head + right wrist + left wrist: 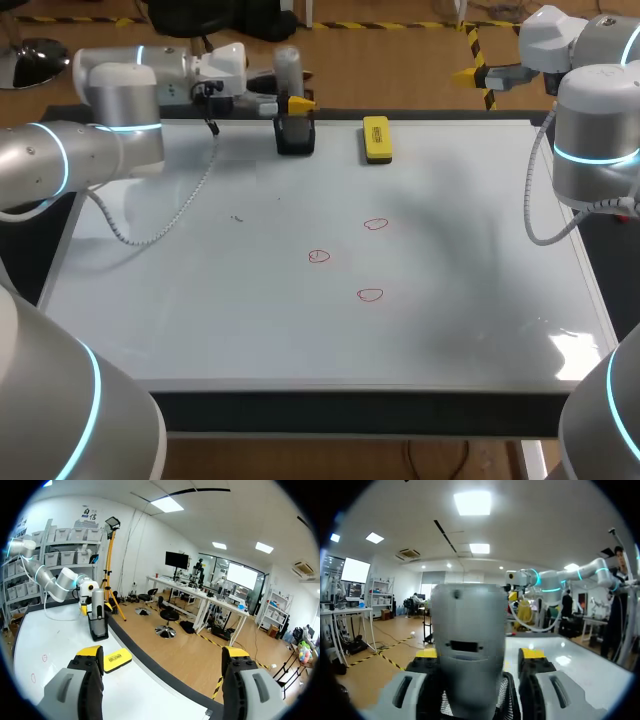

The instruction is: Pick up the inspection probe, press it on each red-marked spot on the whiteboard one by one, put down the probe, pick up the eraser, and wipe off all the red marks.

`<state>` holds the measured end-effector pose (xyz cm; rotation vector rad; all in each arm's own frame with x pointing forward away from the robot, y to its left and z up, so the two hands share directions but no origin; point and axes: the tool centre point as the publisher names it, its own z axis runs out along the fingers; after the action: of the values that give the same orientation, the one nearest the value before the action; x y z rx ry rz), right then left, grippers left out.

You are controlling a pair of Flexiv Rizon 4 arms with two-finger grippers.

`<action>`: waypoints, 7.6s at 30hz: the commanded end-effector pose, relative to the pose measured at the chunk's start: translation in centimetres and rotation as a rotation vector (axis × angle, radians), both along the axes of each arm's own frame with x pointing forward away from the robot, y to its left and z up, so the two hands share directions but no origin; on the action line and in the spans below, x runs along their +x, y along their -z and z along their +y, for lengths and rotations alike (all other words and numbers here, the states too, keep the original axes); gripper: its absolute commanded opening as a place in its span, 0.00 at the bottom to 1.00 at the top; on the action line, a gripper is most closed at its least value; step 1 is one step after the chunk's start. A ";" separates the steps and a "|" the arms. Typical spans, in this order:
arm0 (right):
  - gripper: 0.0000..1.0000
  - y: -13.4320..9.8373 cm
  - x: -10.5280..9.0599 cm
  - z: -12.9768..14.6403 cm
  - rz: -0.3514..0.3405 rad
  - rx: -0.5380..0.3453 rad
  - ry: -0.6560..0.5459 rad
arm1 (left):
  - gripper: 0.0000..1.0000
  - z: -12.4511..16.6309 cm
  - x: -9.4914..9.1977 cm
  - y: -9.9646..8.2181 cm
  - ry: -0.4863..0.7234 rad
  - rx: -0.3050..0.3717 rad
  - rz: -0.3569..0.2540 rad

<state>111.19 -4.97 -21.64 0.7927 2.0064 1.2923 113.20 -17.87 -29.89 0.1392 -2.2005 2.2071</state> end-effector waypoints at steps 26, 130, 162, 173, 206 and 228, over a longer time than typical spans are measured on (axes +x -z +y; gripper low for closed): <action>1.00 0.0 0.1 0.0 0.001 -0.001 -0.001 | 0.00 -0.8 -1.6 -2.8 0.006 0.020 -0.079; 1.00 0.0 0.1 0.0 0.001 -0.001 -0.001 | 0.00 10.5 -16.2 -7.6 -0.150 0.051 -0.117; 1.00 0.0 0.1 0.0 0.001 -0.001 -0.001 | 0.00 11.4 -16.4 -6.1 -0.144 0.059 -0.085; 1.00 -0.3 0.6 0.2 0.024 -0.034 -0.056 | 0.00 11.4 -16.4 -6.1 -0.144 0.059 -0.085; 1.00 4.8 -0.1 9.2 0.121 -0.885 -1.370 | 0.00 11.4 -16.4 -6.1 -0.144 0.059 -0.085; 1.00 9.2 -0.8 11.6 -0.095 -1.188 -1.948 | 0.00 11.4 -16.4 -6.1 -0.144 0.059 -0.085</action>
<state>109.61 6.34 -30.55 -1.2447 2.5504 0.6983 96.81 -6.41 -23.79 0.2164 -2.3729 2.2576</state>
